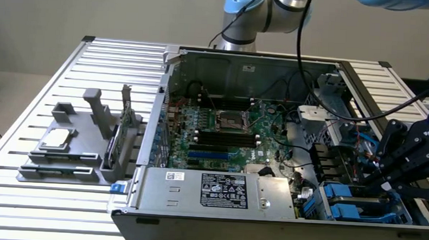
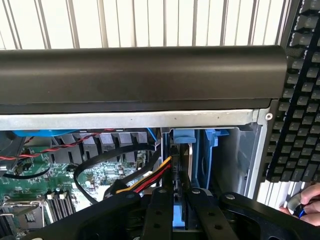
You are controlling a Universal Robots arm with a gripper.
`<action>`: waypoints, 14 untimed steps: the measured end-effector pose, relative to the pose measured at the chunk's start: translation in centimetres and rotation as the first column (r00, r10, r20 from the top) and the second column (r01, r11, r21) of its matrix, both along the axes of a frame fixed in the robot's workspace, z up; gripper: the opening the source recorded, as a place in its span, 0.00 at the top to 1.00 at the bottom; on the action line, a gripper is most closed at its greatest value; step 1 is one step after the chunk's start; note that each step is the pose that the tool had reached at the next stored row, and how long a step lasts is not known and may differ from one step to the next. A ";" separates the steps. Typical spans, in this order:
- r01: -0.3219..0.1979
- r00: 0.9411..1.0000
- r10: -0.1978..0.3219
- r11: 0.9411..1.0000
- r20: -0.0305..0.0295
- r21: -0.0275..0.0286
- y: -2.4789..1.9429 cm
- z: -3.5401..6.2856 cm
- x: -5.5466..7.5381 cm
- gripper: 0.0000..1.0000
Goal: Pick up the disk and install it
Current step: 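Insert the first disk wire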
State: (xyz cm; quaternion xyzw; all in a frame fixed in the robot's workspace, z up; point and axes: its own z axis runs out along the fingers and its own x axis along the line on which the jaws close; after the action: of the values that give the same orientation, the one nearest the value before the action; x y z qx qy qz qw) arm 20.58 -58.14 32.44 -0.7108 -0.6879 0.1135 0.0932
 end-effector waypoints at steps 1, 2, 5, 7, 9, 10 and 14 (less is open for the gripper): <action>0.000 1.000 0.000 1.000 -0.001 0.000 0.00 -0.01 0.0 0.83; 0.000 1.000 0.000 1.000 -0.001 0.000 0.00 -0.01 0.0 0.83; 0.000 1.000 0.000 1.000 -0.003 0.000 0.01 0.00 0.0 0.83; 0.000 1.000 0.000 1.000 -0.004 0.000 0.01 0.00 0.0 0.83; 0.000 1.000 0.000 1.000 -0.005 0.002 0.00 -0.05 0.0 0.83; 0.000 1.000 0.000 1.000 -0.007 0.003 -0.03 -0.11 0.0 0.82; 0.000 1.000 0.000 1.000 -0.013 0.000 -0.05 0.48 0.0 0.75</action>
State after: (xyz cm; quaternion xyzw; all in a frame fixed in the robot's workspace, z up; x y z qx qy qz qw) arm 20.58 -58.19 32.92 -0.7100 -0.6873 0.1181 0.0978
